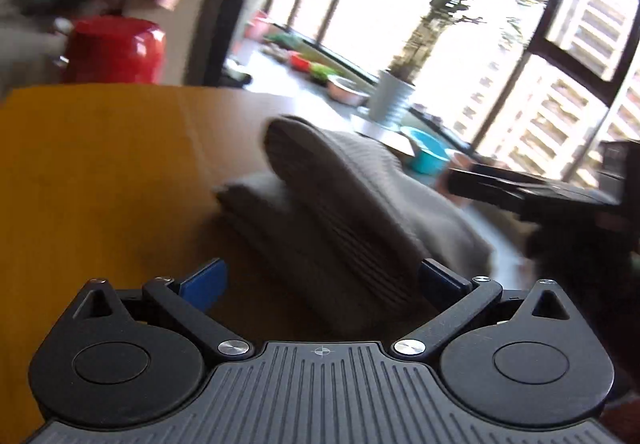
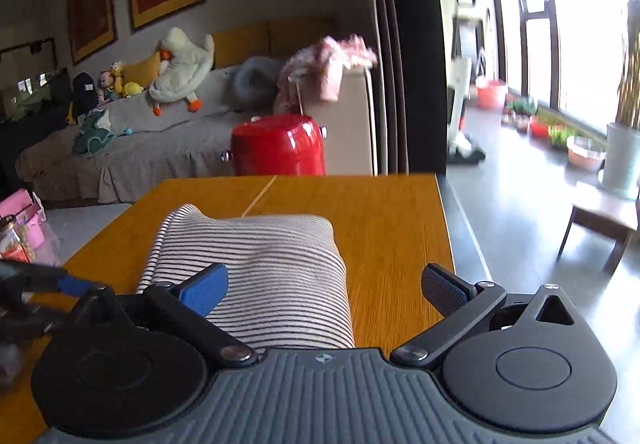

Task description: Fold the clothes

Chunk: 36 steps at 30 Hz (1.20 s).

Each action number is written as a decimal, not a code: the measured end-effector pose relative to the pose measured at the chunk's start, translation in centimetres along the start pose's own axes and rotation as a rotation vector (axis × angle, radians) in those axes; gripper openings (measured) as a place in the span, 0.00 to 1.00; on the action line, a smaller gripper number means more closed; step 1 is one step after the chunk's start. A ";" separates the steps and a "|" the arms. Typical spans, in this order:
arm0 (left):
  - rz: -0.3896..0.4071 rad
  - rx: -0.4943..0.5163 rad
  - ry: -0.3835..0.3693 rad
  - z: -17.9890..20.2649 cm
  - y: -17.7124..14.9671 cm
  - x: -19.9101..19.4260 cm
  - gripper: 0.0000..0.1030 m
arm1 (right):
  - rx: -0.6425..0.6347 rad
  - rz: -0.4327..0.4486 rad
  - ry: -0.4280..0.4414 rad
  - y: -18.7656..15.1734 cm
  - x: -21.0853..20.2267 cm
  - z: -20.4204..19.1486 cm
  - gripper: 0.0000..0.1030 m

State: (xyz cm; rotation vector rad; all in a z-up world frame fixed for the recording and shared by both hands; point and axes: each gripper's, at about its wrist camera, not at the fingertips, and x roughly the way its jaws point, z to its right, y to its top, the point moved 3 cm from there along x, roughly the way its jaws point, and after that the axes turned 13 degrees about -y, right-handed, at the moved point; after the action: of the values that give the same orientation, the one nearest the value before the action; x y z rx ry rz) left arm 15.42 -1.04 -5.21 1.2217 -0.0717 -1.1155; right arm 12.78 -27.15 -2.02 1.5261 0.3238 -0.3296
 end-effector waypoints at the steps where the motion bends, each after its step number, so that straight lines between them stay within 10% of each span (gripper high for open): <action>1: 0.016 -0.008 0.040 -0.5 0.2 0.2 1.00 | -0.019 0.041 -0.001 -0.1 -0.5 -0.8 1.00; 5: -0.008 -0.073 0.056 -1.4 0.5 1.7 0.82 | -0.082 -0.081 0.056 -1.3 1.0 -3.2 0.83; 16: -0.024 -0.053 0.022 -1.5 -0.2 1.8 0.63 | -0.141 -0.094 0.030 -1.3 1.8 -3.4 0.87; 27: 0.003 -0.099 0.004 -2.9 -0.5 0.7 0.43 | -0.502 -0.016 0.009 -3.7 -1.2 -12.6 0.85; 36: -0.026 -0.146 -0.103 -2.3 -0.5 1.7 0.36 | -0.332 -0.045 -0.020 -3.0 -2.7 -8.3 0.66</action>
State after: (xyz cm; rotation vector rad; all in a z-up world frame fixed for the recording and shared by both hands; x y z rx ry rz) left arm 17.28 -0.58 -7.33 1.0374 -0.0518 -1.1860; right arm 9.12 -18.87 -3.84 1.1902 0.3776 -0.3091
